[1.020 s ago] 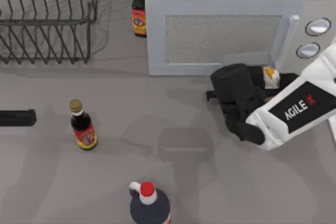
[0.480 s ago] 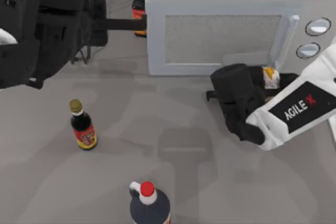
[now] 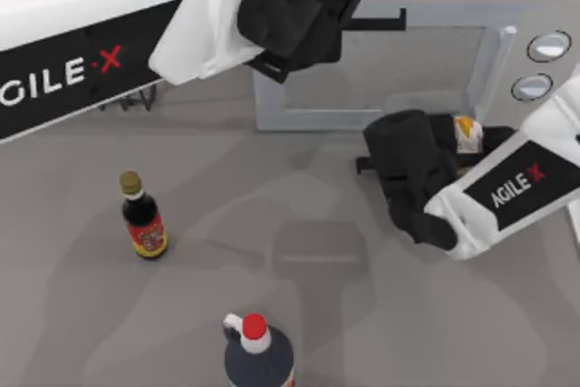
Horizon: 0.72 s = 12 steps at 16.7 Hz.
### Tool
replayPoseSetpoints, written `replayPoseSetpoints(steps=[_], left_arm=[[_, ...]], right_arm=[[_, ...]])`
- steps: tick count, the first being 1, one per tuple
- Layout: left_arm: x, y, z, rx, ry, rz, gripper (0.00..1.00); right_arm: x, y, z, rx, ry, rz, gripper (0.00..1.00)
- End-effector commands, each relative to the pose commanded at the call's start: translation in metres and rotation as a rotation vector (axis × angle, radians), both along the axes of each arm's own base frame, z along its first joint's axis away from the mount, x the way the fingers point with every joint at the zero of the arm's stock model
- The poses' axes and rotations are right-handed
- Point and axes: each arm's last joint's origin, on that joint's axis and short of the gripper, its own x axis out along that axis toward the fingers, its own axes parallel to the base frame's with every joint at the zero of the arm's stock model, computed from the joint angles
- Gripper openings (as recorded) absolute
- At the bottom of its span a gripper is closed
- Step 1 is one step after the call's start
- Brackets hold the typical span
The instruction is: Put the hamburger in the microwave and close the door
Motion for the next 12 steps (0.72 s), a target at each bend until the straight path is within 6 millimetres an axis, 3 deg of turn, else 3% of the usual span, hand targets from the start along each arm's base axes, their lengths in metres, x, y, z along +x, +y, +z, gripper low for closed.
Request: replayPoseSetpoints(steps=[5, 12], left_arm=[[0.014, -0.031, -0.029, 0.018, 0.072, 0.020, 0.00], [0.016, -0.029, -0.032, 0.016, 0.072, 0.027, 0.00]], right_arm=[[0.000, 0.000, 0.000, 0.000, 0.000, 0.000, 1.00], [0.000, 0.000, 0.000, 0.000, 0.000, 0.000, 1.00]])
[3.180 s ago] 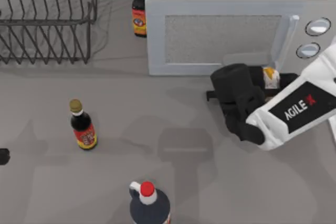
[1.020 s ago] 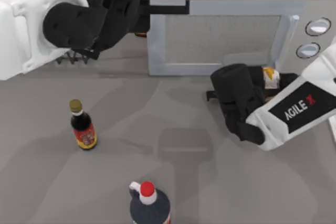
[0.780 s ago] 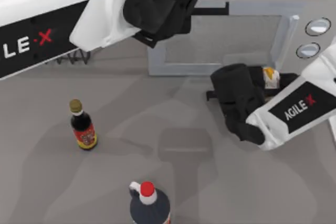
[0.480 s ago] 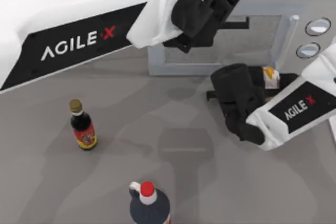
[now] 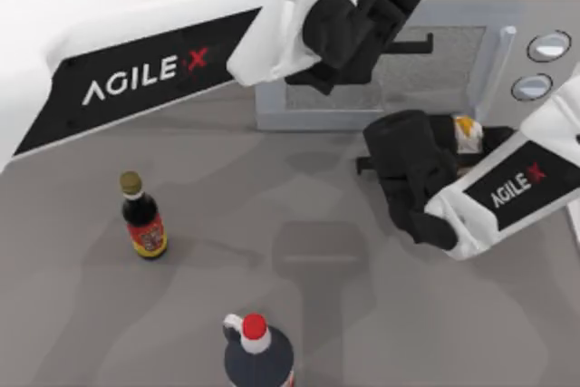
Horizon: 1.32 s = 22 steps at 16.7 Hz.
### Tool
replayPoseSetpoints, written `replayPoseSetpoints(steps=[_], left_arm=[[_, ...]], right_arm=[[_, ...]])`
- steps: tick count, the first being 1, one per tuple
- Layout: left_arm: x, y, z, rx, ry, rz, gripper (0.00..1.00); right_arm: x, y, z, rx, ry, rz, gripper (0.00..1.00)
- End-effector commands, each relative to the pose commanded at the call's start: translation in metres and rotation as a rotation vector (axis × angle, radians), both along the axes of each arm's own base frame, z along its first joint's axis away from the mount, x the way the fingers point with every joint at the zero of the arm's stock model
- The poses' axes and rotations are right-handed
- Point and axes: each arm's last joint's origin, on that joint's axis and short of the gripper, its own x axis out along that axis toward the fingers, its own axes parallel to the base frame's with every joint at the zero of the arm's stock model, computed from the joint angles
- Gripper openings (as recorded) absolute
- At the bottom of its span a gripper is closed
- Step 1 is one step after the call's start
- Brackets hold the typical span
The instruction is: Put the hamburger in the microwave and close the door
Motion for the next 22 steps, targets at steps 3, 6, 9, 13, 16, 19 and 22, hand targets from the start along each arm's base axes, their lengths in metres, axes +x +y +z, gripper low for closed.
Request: replayPoseSetpoints(steps=[3, 6, 9, 13, 16, 19, 22], left_arm=[[0.001, -0.001, -0.012, -0.006, -0.003, -0.001, 0.00], [0.002, -0.003, -0.026, -0.006, -0.002, -0.003, 0.00], [0.001, -0.004, -0.042, -0.003, 0.001, -0.006, 0.00], [0.001, -0.004, -0.061, 0.003, 0.002, -0.008, 0.00], [0.000, -0.003, -0.075, 0.004, 0.003, -0.007, 0.00], [-0.001, -0.003, -0.090, 0.000, -0.001, -0.006, 0.00], [-0.002, -0.002, -0.098, 0.002, 0.002, -0.006, 0.00]], right_arm=[[0.000, 0.000, 0.000, 0.000, 0.000, 0.000, 1.00], [0.000, 0.000, 0.000, 0.000, 0.000, 0.000, 1.00], [0.000, 0.000, 0.000, 0.000, 0.000, 0.000, 1.00], [0.000, 0.000, 0.000, 0.000, 0.000, 0.000, 1.00], [0.000, 0.000, 0.000, 0.000, 0.000, 0.000, 1.00], [0.000, 0.000, 0.000, 0.000, 0.000, 0.000, 1.00], [0.000, 0.000, 0.000, 0.000, 0.000, 0.000, 1.00]])
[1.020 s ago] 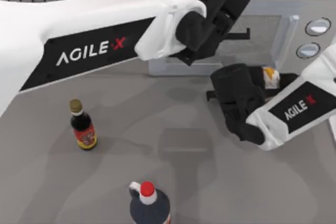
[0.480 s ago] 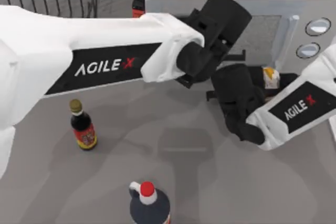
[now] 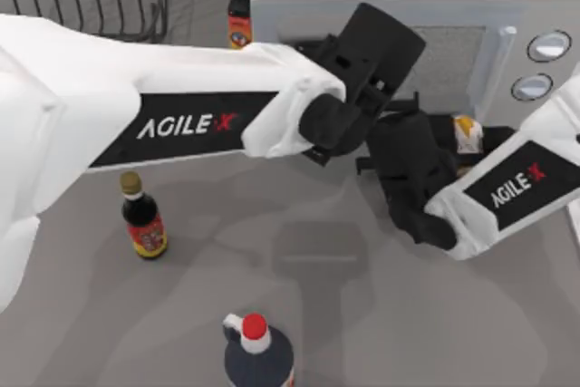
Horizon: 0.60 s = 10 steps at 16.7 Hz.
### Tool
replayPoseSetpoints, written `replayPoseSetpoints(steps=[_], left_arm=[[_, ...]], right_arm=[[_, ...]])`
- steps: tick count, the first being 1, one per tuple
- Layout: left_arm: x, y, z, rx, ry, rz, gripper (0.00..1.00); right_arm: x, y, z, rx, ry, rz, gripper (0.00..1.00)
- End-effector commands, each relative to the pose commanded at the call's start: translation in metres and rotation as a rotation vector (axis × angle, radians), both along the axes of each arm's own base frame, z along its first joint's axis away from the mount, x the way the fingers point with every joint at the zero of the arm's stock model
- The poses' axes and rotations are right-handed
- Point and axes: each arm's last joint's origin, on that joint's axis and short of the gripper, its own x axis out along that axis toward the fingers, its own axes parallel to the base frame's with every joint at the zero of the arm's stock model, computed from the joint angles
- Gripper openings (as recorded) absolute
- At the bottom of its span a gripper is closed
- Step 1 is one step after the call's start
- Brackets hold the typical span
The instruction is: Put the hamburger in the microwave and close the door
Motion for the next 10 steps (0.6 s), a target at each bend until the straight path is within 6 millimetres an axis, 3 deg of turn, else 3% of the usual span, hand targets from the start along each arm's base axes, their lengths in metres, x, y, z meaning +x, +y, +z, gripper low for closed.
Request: replayPoseSetpoints(steps=[2, 3, 6, 10], left_arm=[[0.000, 0.000, 0.000, 0.000, 0.000, 0.000, 0.00], [0.005, 0.001, 0.018, -0.029, -0.041, 0.014, 0.00], [0.011, 0.002, 0.017, -0.018, -0.049, 0.045, 0.00], [0.015, -0.019, 0.020, -0.020, -0.062, 0.051, 0.00]], right_arm=[[0.000, 0.000, 0.000, 0.000, 0.000, 0.000, 1.00], [0.000, 0.000, 0.000, 0.000, 0.000, 0.000, 1.00], [0.000, 0.000, 0.000, 0.000, 0.000, 0.000, 1.00], [0.000, 0.000, 0.000, 0.000, 0.000, 0.000, 1.00]])
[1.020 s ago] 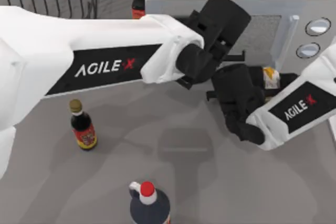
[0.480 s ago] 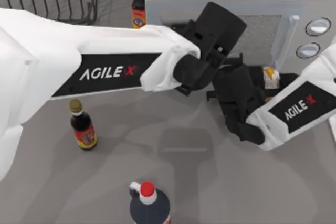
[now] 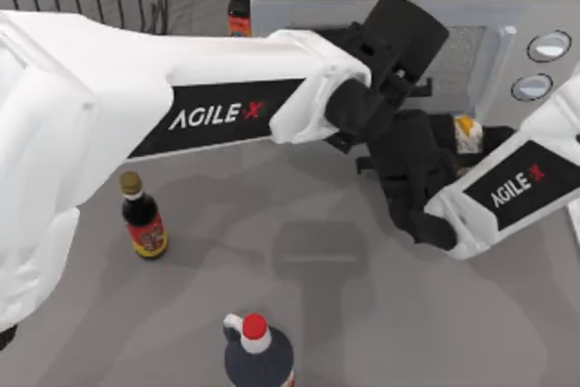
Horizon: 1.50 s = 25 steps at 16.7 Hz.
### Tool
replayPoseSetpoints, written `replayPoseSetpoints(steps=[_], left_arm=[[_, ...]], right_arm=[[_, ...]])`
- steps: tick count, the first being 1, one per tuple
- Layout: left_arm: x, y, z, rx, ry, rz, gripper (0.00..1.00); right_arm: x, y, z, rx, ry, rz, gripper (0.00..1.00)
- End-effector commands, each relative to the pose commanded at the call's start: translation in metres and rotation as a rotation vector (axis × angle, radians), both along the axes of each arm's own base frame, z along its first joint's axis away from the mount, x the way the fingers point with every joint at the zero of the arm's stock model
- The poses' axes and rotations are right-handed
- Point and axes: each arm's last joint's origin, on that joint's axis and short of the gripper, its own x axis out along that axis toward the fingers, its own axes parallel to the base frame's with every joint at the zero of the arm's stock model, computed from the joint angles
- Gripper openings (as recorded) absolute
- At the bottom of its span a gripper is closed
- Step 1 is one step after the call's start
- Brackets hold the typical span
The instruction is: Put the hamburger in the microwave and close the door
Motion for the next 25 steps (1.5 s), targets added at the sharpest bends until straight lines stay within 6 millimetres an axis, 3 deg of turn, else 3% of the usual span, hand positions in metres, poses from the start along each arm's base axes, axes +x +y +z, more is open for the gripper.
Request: replayPoseSetpoints(steps=[5, 9, 16, 17, 21, 25], left_arm=[[-0.009, -0.049, 0.011, -0.030, -0.019, -0.046, 0.00], [-0.013, -0.074, 0.010, -0.031, -0.011, -0.053, 0.00], [-0.012, -0.080, -0.002, -0.008, 0.020, -0.037, 0.00], [-0.004, -0.073, 0.022, -0.039, -0.017, -0.020, 0.00], [0.014, -0.069, 0.017, -0.014, -0.025, 0.022, 0.00], [0.036, -0.081, 0.020, -0.018, -0.034, 0.007, 0.00]], right_arm=[[0.000, 0.000, 0.000, 0.000, 0.000, 0.000, 1.00], [0.000, 0.000, 0.000, 0.000, 0.000, 0.000, 1.00], [0.000, 0.000, 0.000, 0.000, 0.000, 0.000, 1.00], [0.000, 0.000, 0.000, 0.000, 0.000, 0.000, 1.00], [0.000, 0.000, 0.000, 0.000, 0.000, 0.000, 1.00], [0.000, 0.000, 0.000, 0.000, 0.000, 0.000, 1.00]])
